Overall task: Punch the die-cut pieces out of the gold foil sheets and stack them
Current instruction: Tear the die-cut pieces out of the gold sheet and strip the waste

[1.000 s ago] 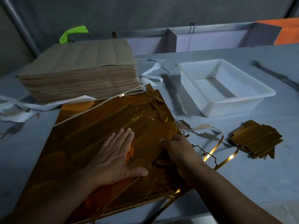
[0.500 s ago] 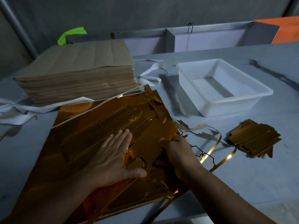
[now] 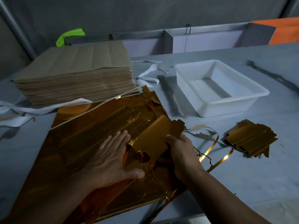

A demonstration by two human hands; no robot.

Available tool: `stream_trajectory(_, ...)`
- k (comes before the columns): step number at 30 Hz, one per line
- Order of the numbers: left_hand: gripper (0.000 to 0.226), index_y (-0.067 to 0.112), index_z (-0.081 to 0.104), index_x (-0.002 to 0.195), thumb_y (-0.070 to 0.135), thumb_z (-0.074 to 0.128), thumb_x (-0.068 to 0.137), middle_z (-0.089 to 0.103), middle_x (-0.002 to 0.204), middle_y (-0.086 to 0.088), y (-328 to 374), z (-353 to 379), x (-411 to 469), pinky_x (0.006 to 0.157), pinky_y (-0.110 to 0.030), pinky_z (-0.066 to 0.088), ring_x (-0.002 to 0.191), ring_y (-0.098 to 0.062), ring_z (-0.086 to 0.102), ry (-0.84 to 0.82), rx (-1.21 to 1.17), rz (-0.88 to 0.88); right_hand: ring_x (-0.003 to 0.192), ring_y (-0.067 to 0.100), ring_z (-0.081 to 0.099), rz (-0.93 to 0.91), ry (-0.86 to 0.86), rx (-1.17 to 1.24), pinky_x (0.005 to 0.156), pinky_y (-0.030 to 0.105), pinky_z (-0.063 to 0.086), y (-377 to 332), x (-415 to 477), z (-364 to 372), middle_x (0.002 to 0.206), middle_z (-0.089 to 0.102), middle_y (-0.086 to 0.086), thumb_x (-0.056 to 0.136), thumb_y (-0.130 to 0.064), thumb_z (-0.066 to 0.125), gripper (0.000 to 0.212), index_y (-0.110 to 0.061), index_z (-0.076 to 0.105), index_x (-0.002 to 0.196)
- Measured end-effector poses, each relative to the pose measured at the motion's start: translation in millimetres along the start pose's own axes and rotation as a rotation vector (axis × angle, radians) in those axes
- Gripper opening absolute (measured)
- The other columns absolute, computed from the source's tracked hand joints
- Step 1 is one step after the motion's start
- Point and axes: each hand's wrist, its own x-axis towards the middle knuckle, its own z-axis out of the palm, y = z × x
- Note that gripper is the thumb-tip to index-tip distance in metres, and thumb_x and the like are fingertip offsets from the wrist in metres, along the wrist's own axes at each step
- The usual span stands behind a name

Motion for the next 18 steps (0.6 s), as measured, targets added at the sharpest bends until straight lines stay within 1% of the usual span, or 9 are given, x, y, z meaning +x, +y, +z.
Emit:
stream_trajectory(2, 0.122, 0.021, -0.027, 0.150, 0.094, 0.020, 0.064, -0.037, 0.155, 0.006, -7, 7, 3, 0.107, -0.026, -0.027, 0.142, -0.010, -0.033, -0.049, -0.083, -0.017, 0.086, 0.035, 0.074, -0.016, 0.004, 0.047, 0.081, 0.055, 0.059, -1, -2, -1, 0.105, 0.072, 0.013, 0.105, -0.024, 0.045, 0.015, -0.023, 0.052, 0.118)
stream_trajectory(3, 0.127, 0.023, -0.028, 0.150, 0.098, 0.022, 0.061, -0.039, 0.154, 0.008, -9, 7, 3, 0.111, -0.027, -0.023, 0.139, -0.007, -0.036, -0.075, -0.113, -0.017, 0.088, 0.036, 0.073, -0.022, 0.017, 0.078, 0.079, 0.053, 0.059, -1, -2, -2, 0.104, 0.072, 0.013, 0.105, -0.025, 0.045, 0.014, -0.025, 0.053, 0.116)
stream_trajectory(6, 0.131, 0.025, -0.029, 0.149, 0.103, 0.020, 0.056, -0.041, 0.153, 0.011, -13, 12, 6, 0.112, -0.028, -0.020, 0.136, -0.003, -0.039, -0.076, -0.126, -0.006, 0.097, 0.036, 0.070, -0.051, 0.046, 0.131, 0.073, 0.047, 0.057, -3, -3, -3, 0.111, 0.069, 0.012, 0.104, -0.026, 0.045, 0.018, -0.028, 0.051, 0.121)
stream_trajectory(9, 0.133, 0.025, -0.030, 0.149, 0.105, 0.016, 0.053, -0.040, 0.153, 0.010, -13, 14, 7, 0.113, -0.028, -0.019, 0.136, -0.003, -0.038, -0.058, -0.136, 0.006, 0.093, 0.033, 0.071, -0.069, 0.065, 0.143, 0.065, 0.043, 0.058, -4, -7, -2, 0.106, 0.070, 0.009, 0.104, -0.028, 0.046, 0.011, -0.036, 0.052, 0.102)
stream_trajectory(10, 0.134, 0.025, -0.030, 0.149, 0.105, 0.014, 0.051, -0.040, 0.153, 0.009, -14, 15, 7, 0.114, -0.029, -0.018, 0.137, -0.004, -0.037, -0.058, -0.134, 0.008, 0.093, 0.033, 0.071, -0.076, 0.075, 0.146, 0.067, 0.044, 0.059, -6, -8, -1, 0.105, 0.070, 0.008, 0.104, -0.028, 0.045, 0.012, -0.037, 0.052, 0.099)
stream_trajectory(11, 0.135, 0.025, -0.030, 0.149, 0.105, 0.012, 0.049, -0.040, 0.154, 0.009, -14, 14, 7, 0.114, -0.029, -0.018, 0.138, -0.004, -0.037, -0.067, -0.133, 0.006, 0.095, 0.032, 0.070, -0.089, 0.082, 0.151, 0.072, 0.046, 0.060, -6, -9, -1, 0.106, 0.069, 0.006, 0.104, -0.028, 0.045, 0.013, -0.037, 0.051, 0.099)
stream_trajectory(14, 0.135, 0.025, -0.030, 0.149, 0.105, 0.015, 0.050, -0.040, 0.153, 0.010, -14, 14, 8, 0.115, -0.029, -0.017, 0.138, -0.005, -0.036, -0.075, -0.127, -0.011, 0.099, 0.029, 0.068, -0.139, 0.092, 0.158, 0.084, 0.050, 0.058, -12, -8, -2, 0.109, 0.067, 0.003, 0.105, -0.028, 0.044, 0.014, -0.038, 0.051, 0.099)
stream_trajectory(16, 0.133, 0.025, -0.031, 0.148, 0.104, 0.016, 0.051, -0.041, 0.152, 0.010, -14, 15, 8, 0.114, -0.029, -0.018, 0.137, -0.004, -0.037, -0.080, -0.113, -0.009, 0.099, 0.028, 0.068, -0.162, 0.095, 0.154, 0.086, 0.051, 0.057, -18, -7, -3, 0.109, 0.067, 0.003, 0.105, -0.029, 0.044, 0.013, -0.038, 0.051, 0.098)
stream_trajectory(18, 0.132, 0.027, -0.033, 0.145, 0.105, 0.014, 0.050, -0.041, 0.151, 0.010, -15, 17, 9, 0.113, -0.029, -0.018, 0.137, -0.004, -0.038, -0.074, -0.110, -0.008, 0.096, 0.026, 0.067, -0.190, 0.110, 0.138, 0.082, 0.048, 0.057, -24, -6, -4, 0.104, 0.067, 0.000, 0.105, -0.029, 0.044, 0.015, -0.037, 0.051, 0.094)
